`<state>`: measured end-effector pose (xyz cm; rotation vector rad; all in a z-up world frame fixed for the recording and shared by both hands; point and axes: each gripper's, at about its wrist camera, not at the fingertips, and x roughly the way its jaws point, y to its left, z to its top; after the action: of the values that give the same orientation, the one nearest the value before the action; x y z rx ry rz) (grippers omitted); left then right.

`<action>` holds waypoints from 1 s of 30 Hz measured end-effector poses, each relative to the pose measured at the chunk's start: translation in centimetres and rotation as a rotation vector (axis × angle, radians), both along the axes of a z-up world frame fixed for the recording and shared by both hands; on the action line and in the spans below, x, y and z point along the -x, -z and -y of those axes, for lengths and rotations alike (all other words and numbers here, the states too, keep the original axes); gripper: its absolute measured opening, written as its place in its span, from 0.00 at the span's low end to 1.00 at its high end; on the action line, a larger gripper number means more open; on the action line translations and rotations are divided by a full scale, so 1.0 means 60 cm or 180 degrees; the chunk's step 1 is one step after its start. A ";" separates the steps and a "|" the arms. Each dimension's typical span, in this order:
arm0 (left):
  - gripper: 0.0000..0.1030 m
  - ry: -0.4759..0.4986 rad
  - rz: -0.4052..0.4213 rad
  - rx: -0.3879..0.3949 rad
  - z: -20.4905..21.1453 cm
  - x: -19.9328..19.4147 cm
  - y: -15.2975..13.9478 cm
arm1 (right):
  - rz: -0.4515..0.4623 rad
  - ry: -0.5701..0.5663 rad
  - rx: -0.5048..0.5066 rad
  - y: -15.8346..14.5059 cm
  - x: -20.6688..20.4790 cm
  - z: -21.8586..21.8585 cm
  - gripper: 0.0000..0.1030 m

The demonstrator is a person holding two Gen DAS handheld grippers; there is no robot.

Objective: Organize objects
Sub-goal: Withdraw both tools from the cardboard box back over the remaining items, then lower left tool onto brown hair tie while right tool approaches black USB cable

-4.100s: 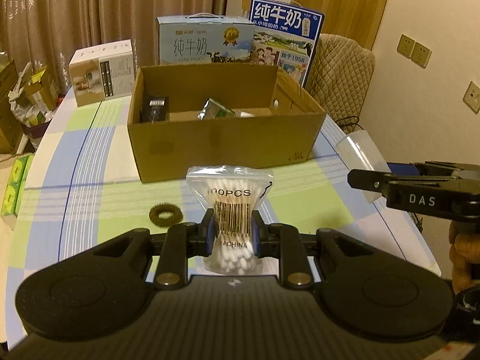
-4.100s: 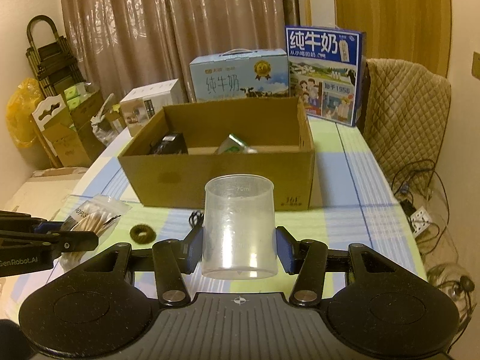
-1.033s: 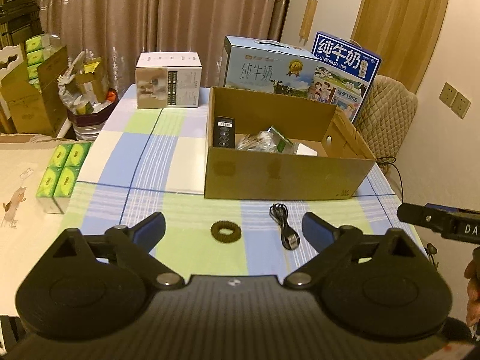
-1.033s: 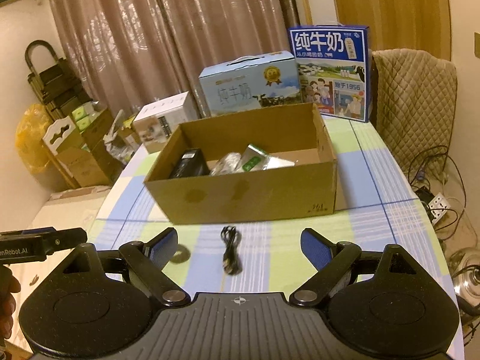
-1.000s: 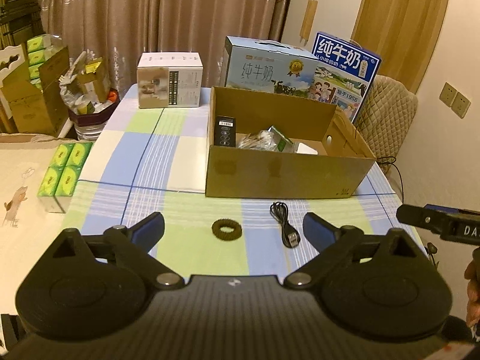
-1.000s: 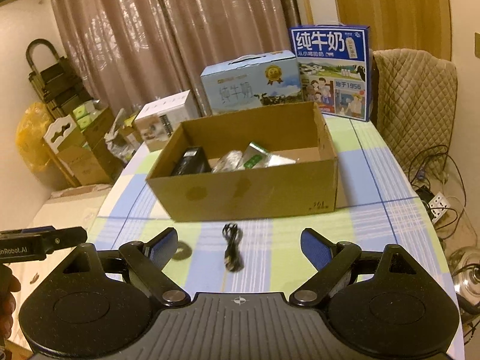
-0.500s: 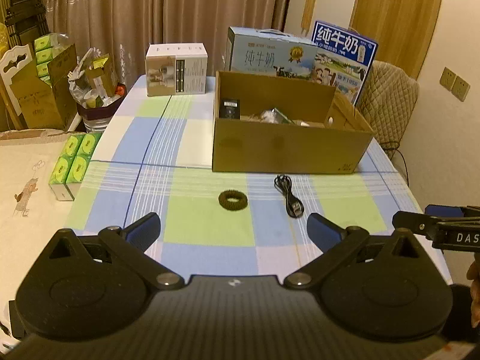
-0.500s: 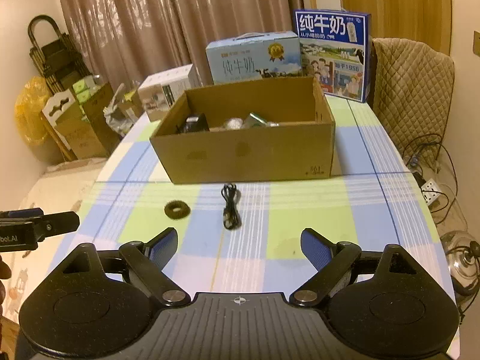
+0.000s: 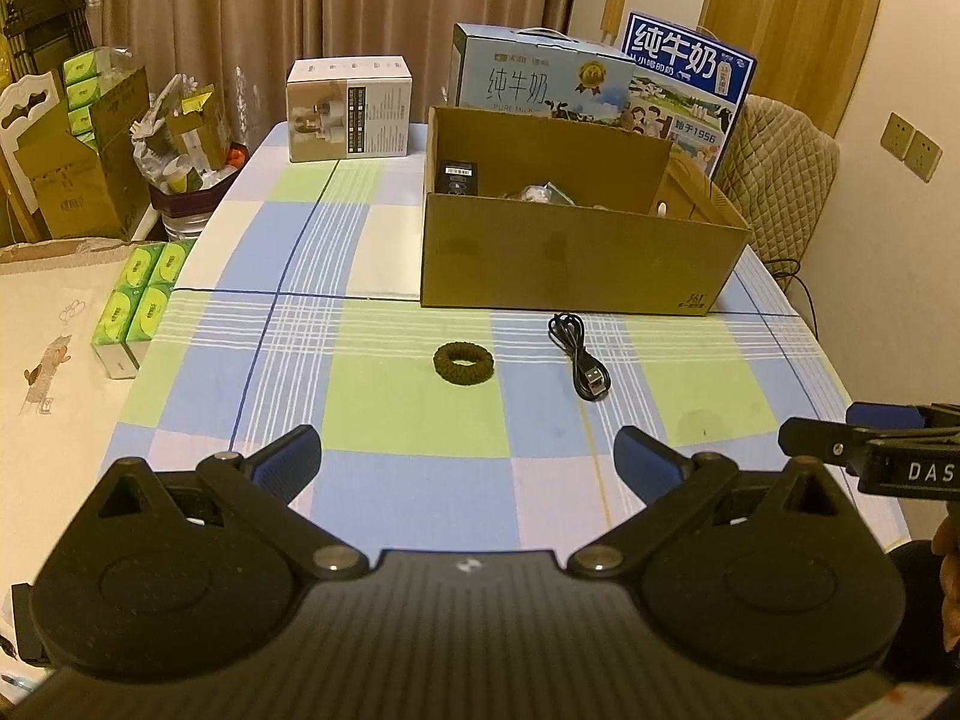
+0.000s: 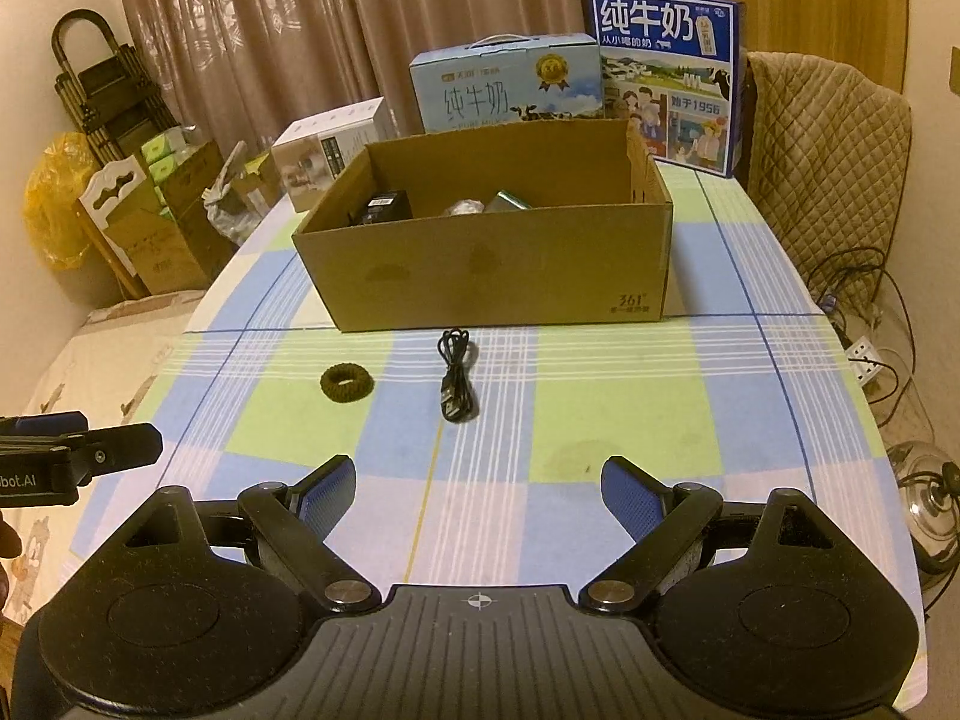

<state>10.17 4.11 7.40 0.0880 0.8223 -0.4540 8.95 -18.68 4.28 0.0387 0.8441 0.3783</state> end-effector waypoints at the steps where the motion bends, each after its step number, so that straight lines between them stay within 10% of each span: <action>1: 0.99 0.0000 -0.0001 -0.0001 0.000 -0.001 0.000 | -0.0002 0.0001 0.0002 0.000 0.000 0.000 0.84; 30: 0.99 0.0109 -0.0095 -0.0161 0.029 -0.070 0.061 | 0.0015 -0.0075 -0.0037 0.045 -0.047 -0.021 0.83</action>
<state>14.34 2.37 3.74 0.1428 0.8629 -0.4679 11.75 -17.40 1.61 0.0386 0.8384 0.4051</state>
